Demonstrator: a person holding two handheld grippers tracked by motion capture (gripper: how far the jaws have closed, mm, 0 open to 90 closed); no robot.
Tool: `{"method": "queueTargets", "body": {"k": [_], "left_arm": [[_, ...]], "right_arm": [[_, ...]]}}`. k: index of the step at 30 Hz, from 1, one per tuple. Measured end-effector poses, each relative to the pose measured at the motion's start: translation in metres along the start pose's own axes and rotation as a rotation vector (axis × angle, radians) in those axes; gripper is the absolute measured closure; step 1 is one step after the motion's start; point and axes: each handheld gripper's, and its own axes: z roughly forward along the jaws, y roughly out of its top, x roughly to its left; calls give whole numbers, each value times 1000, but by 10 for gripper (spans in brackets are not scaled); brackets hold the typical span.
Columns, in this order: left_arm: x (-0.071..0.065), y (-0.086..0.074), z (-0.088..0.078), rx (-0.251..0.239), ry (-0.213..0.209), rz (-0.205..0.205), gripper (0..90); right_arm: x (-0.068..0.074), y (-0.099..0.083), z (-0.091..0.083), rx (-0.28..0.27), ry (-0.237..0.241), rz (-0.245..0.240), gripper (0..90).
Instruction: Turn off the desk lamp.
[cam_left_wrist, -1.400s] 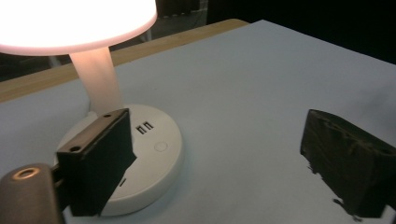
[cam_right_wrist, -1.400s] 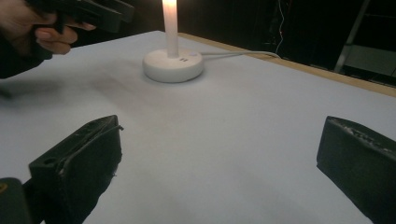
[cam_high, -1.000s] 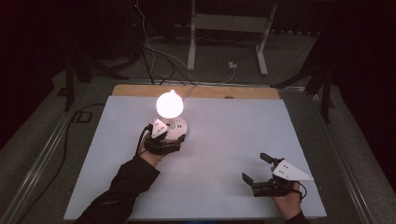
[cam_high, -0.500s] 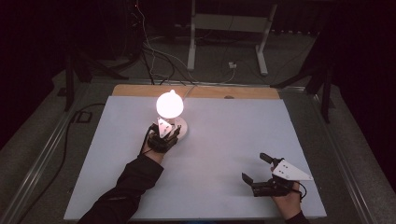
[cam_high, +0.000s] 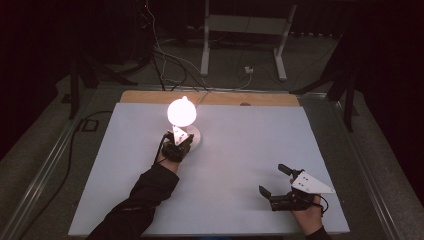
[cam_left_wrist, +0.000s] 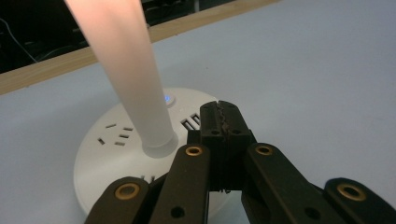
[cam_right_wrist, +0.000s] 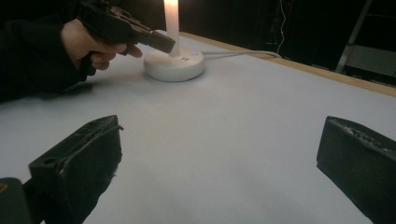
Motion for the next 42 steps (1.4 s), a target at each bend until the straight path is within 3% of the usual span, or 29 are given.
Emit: {"method": "queueTargets", "body": {"k": [12, 42], "left_arm": [[-1, -5, 8, 14, 18, 20, 900], [1, -9, 13, 19, 2, 37, 900]], "right_arm": [[0, 0, 0, 4, 1, 3, 0], [0, -1, 1, 12, 6, 4, 0]]}}
